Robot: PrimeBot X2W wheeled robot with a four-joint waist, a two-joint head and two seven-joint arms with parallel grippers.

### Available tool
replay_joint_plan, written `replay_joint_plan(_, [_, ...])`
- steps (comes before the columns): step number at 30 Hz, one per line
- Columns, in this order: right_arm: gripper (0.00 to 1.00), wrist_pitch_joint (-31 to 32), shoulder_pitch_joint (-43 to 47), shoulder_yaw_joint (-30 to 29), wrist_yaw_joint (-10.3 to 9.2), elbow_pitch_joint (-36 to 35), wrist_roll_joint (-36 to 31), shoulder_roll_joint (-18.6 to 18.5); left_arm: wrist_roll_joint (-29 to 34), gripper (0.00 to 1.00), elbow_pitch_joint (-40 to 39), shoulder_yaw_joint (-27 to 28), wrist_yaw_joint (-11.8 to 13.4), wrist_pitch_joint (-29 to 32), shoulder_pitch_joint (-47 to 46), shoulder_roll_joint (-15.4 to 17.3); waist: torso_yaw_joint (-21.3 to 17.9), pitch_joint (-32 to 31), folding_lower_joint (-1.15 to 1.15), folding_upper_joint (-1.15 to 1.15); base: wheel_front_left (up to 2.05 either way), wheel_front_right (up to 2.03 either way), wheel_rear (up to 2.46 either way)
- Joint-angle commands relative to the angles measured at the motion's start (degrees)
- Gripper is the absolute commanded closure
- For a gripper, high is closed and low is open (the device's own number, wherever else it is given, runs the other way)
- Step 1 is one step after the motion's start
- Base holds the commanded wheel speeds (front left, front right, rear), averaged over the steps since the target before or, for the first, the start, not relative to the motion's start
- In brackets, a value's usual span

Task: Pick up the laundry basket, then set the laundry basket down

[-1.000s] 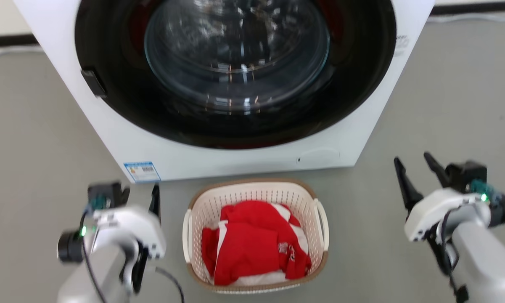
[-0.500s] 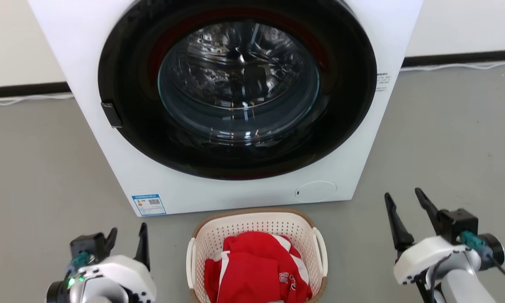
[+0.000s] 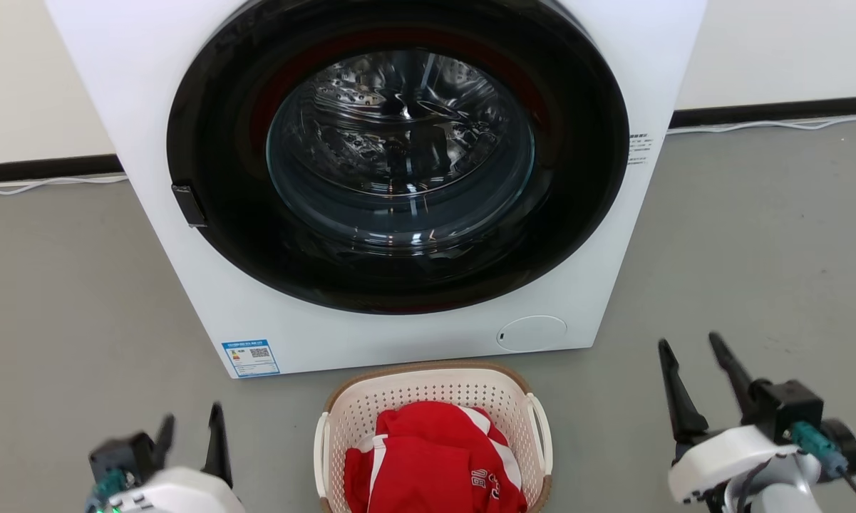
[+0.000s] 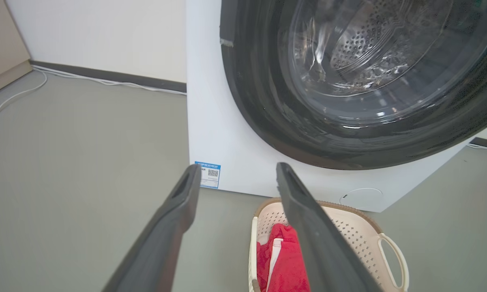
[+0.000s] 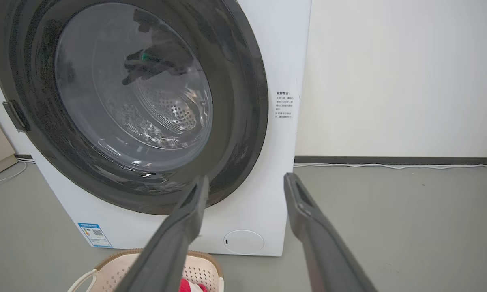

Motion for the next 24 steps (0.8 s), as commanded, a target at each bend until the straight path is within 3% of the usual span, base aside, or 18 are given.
replay_joint_plan(1, [1.0, 0.06, 0.15, 0.01, -0.04, 0.75, 0.04, 0.15, -0.07, 1.0, 0.66, -0.08, -0.01, 0.12, 0.32, -0.34, 0.02, -0.02, 0.0, 0.0, 0.0, 0.0, 0.0])
replay_joint_plan(11, [1.0, 1.54, 1.96, -0.53, -0.02, 2.3, 4.97, 0.98, -3.67, 1.0, 1.83, 0.67, -0.8, 1.54, 1.91, -2.11, 0.11, -0.12, 0.13, 0.0, 0.0, 0.0, 0.0])
replay_joint_plan(16, [1.0, 2.09, 2.04, -0.58, -0.01, 1.82, 7.81, 1.07, -5.7, 1.0, 1.32, 1.16, -1.25, 2.17, 1.85, -2.34, 0.16, 0.02, 0.01, 0.0, 0.0, 0.0, 0.0])
replay_joint_plan(24, [1.0, 3.28, 2.08, -0.81, 0.02, 0.91, 13.42, 1.25, -9.76, 1.0, 0.28, 2.17, -2.14, 3.45, 1.65, -2.8, 0.26, 0.11, 0.01, 0.0, 0.0, 0.0, 0.0])
